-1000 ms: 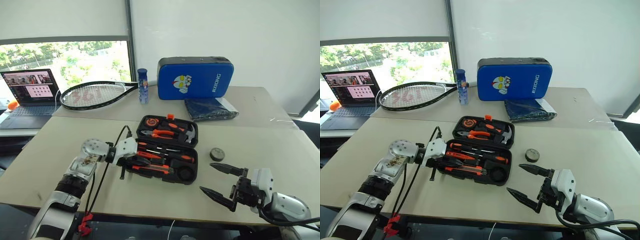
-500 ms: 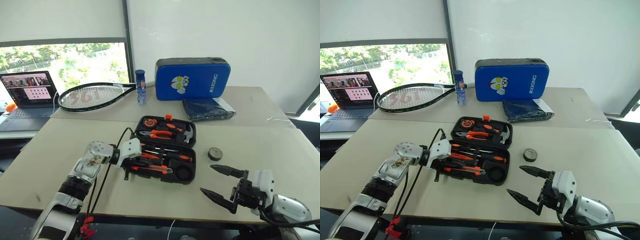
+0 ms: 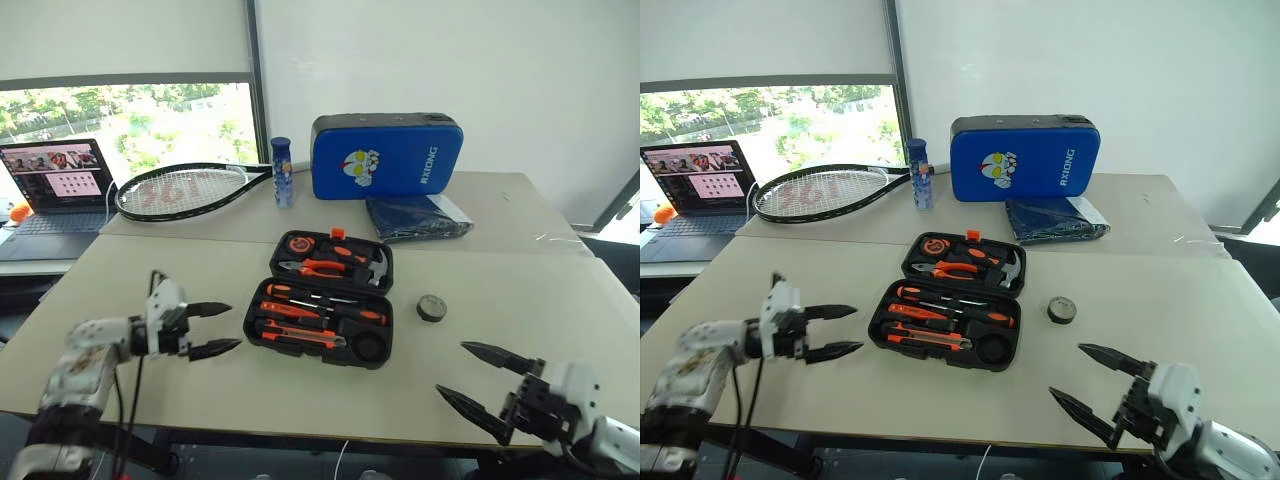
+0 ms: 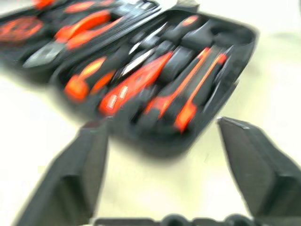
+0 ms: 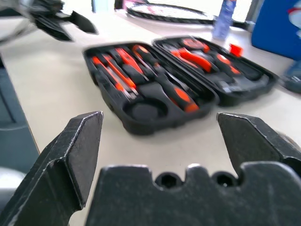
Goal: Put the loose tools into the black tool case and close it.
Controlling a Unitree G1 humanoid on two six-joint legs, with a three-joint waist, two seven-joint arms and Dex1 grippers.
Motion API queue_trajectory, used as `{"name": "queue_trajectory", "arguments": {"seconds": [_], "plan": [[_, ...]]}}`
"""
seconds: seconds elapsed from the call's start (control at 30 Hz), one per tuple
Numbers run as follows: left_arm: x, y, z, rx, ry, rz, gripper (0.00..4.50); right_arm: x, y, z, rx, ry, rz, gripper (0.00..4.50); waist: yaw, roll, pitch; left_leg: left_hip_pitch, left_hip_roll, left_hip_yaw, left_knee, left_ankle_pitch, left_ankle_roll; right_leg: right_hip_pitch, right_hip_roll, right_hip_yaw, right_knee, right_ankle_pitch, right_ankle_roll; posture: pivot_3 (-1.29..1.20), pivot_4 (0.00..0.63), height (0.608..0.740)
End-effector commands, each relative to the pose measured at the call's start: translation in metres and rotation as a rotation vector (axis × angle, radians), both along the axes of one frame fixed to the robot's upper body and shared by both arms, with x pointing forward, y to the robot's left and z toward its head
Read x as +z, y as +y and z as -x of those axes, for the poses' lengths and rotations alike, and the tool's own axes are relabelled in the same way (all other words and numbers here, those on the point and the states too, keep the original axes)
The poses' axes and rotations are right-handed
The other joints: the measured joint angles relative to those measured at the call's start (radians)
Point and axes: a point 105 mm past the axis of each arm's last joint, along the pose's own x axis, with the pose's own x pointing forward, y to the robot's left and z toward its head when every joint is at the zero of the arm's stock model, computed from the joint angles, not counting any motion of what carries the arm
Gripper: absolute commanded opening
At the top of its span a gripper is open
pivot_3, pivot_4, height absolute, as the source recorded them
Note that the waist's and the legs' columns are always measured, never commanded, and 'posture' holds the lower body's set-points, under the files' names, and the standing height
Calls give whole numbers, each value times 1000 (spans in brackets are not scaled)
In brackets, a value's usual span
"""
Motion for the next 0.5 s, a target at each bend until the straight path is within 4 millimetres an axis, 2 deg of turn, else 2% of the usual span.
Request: {"name": "queue_trajectory", "arguments": {"seconds": [0.03, 0.13, 0.2, 0.33, 0.5], "plan": [[28, 18, 18, 68, -107, 2, 4464, -1, -22, 10, -74, -29, 52, 4500, 0, -1, 0, 0, 0, 0, 0, 0, 0, 0, 0, 0, 0, 0, 0, 0, 150, 740], [27, 25, 29, 94, -96, -6, 4464, -8, -26, 13, -83, -1, 59, 4500, 1, 0, 0, 2, 1, 1, -1, 0, 0, 1, -3, 1, 0, -2, 2, 0, 150, 740], [31, 23, 29, 80, -108, 1, 4464, -3, -21, 3, -55, -4, 57, 4500, 4, 1, 1, 2, 1, 2, 0, 0, 0, 1, -3, 1, 0, -3, 4, 0, 150, 740], [42, 7, 28, -1, -102, 54, 4464, 11, -5, -31, 39, 23, 122, 4500, -3, 0, 1, 3, 1, 5, 1, 1, 0, 1, -3, 3, 0, -2, 1, 0, 150, 740], [40, -22, 28, -131, -65, 63, 4464, 16, 5, -91, 80, 179, 298, 4500, -20, 1, 2, 4, 0, 6, 0, 2, 0, 0, -1, 3, 1, 0, 4, 0, 150, 740]]}}
